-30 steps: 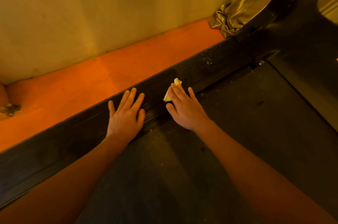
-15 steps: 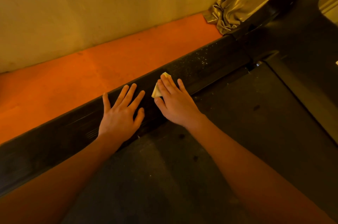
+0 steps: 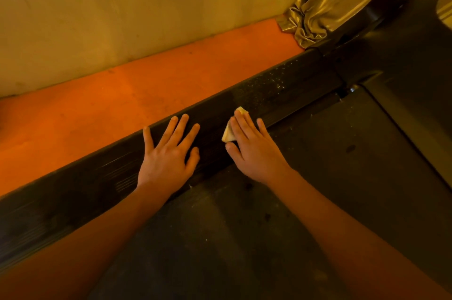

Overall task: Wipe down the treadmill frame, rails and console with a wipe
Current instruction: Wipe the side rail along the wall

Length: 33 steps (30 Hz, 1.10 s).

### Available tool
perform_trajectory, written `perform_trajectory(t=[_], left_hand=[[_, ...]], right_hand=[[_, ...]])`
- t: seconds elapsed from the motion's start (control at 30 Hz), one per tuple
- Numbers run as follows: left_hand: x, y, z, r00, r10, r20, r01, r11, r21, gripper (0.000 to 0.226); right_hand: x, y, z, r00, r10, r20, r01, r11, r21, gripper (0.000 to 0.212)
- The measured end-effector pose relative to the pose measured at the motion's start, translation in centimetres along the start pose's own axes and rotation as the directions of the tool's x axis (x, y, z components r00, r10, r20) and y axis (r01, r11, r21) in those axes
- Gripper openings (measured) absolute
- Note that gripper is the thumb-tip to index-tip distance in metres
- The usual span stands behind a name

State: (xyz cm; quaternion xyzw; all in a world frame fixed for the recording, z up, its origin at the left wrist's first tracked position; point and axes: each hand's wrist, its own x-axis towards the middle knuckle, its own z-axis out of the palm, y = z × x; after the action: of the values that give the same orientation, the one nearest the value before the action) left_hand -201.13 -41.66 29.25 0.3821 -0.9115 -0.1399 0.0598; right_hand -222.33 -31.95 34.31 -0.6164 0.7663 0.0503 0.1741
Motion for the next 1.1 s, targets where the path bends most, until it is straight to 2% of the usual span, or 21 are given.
perform_trajectory(t=[0.17,0.43,0.77,1.0,1.1], left_hand=[[0.1,0.0,-0.1,1.000,0.012,0.007,-0.012,1.000,0.011,0.059],[-0.1,0.0,-0.1,1.000,0.005,0.006,-0.005,1.000,0.000,0.061],[0.0,-0.3,0.0,1.000,0.011,0.018,-0.011,1.000,-0.005,0.060],[0.1,-0.3,0.0,1.000,0.024,-0.012,-0.024,1.000,0.018,0.061],[0.2,-0.3,0.2,1.000,0.014,-0.012,-0.014,1.000,0.015,0.061]], right_hand=[[6.5,-0.7,-2.1,1.000,0.015,-0.025,-0.015,1.000,-0.001,0.067],[-1.9,0.6,0.2,0.999,-0.026,0.019,0.025,1.000,0.015,0.068],[7.1,0.1,-2.9,1.000,-0.007,-0.001,0.007,1.000,-0.011,0.065],[-0.4,1.7,-1.5,0.999,-0.037,0.033,0.037,0.999,0.016,0.065],[1.1,1.9,-1.8,0.998,-0.042,0.054,0.043,0.999,-0.020,0.066]])
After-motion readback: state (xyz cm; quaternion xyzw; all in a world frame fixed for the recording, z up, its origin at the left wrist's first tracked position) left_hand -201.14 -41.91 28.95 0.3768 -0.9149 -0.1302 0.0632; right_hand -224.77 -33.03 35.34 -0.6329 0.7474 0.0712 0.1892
